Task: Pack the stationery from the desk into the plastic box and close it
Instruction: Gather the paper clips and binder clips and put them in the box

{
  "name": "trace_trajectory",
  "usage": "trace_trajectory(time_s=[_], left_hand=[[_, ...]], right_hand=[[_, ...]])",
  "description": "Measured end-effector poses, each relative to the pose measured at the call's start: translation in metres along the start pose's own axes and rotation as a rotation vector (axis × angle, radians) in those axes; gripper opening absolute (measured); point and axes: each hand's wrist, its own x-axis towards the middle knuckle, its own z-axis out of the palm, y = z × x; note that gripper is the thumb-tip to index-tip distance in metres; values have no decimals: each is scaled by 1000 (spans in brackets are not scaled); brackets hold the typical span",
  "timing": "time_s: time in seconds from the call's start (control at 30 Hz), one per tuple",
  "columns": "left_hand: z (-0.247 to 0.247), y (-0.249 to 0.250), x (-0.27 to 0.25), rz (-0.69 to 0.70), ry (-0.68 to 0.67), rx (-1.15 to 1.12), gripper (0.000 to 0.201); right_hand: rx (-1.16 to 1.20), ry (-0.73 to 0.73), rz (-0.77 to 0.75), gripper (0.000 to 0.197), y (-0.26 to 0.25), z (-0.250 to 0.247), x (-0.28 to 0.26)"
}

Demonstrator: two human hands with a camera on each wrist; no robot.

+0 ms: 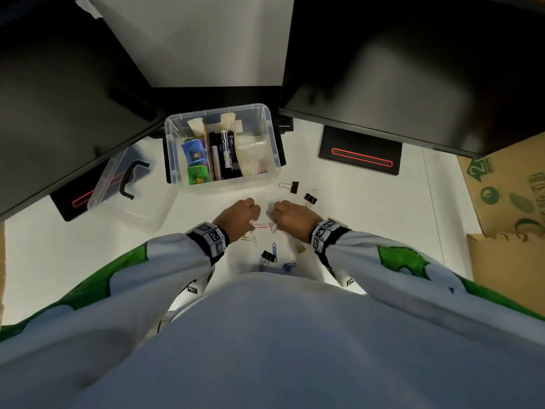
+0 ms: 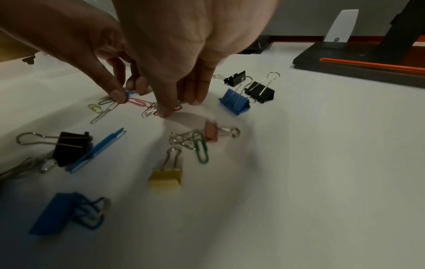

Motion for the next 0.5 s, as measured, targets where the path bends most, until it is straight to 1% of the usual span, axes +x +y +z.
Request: trace_trajectory(time_s=[0.03,0.1,0.17,0.23,0.27,0.33,0.43,0.5], left_hand=[[0,-2,-1,-7,3,-13,32],[1,-4,-6,-24,4,-24,51],[4,-4,-12,-62,23,32,71],[9,0,-16,-138,42,126,80],[11,2,-16,-170,45,157,80],[17,8,-15,-203,38,182,74],[18,10,-12,-182,29,175,53],[16,6,-11,-158,23,134,39]], right_hand=[[11,-24,21,43,-1,-2,0],[50,-41,56,44,-5,-6,0],[88,-57,80,53,-9,-9,1],[94,-73,62,60,-14,-10,2],[89,-74,53,59,-15,-8,4],[88,-71,56,47,-18,-6,6],[72,-56,31,26,-21,-2,5],[76,-32,27,21,-21,-1,3]])
